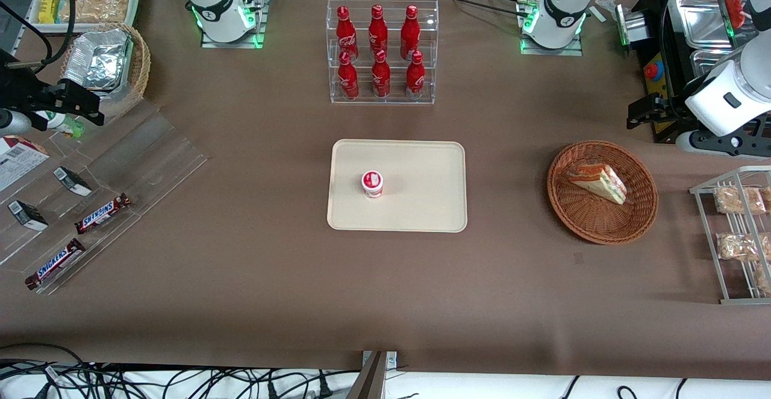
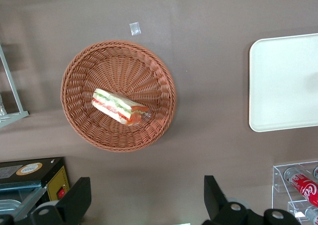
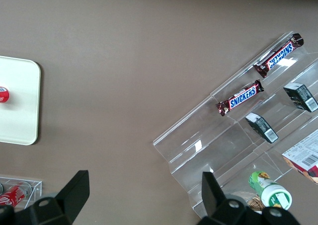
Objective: Place sandwich from basket to tray
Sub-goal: 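Move the left gripper over the wicker basket and lower toward the sandwich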
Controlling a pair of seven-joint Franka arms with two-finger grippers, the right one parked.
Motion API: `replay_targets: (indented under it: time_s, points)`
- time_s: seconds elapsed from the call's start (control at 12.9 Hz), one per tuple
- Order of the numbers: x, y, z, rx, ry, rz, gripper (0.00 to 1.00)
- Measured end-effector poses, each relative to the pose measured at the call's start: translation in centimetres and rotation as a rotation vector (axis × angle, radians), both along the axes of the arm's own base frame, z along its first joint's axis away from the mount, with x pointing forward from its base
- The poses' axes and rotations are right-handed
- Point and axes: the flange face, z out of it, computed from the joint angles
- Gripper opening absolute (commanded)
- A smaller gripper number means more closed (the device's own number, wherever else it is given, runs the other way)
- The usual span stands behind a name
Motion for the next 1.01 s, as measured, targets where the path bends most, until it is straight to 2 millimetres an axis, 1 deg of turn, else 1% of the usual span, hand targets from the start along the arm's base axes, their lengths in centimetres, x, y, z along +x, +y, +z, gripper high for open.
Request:
replay_targets:
  time_s: [0.31, 0.46, 0.62, 0.77, 0.85, 1.01]
  points:
    - [0.0, 0.1, 0.0, 0.000, 0.000, 0.001, 1.00]
    - [0.3, 0.8, -0.8, 0.004, 0.004, 0.014, 1.00]
    - [0.8, 2.3, -2.7, 0.017, 0.013, 0.075, 1.00]
    - [1.1, 4.1, -5.4, 0.027, 0.022, 0.177, 1.00]
    - [1.2, 4.7, -6.7, 0.033, 0.023, 0.230, 1.00]
    - [1.1, 5.1, -9.1, 0.045, 0.022, 0.324, 1.00]
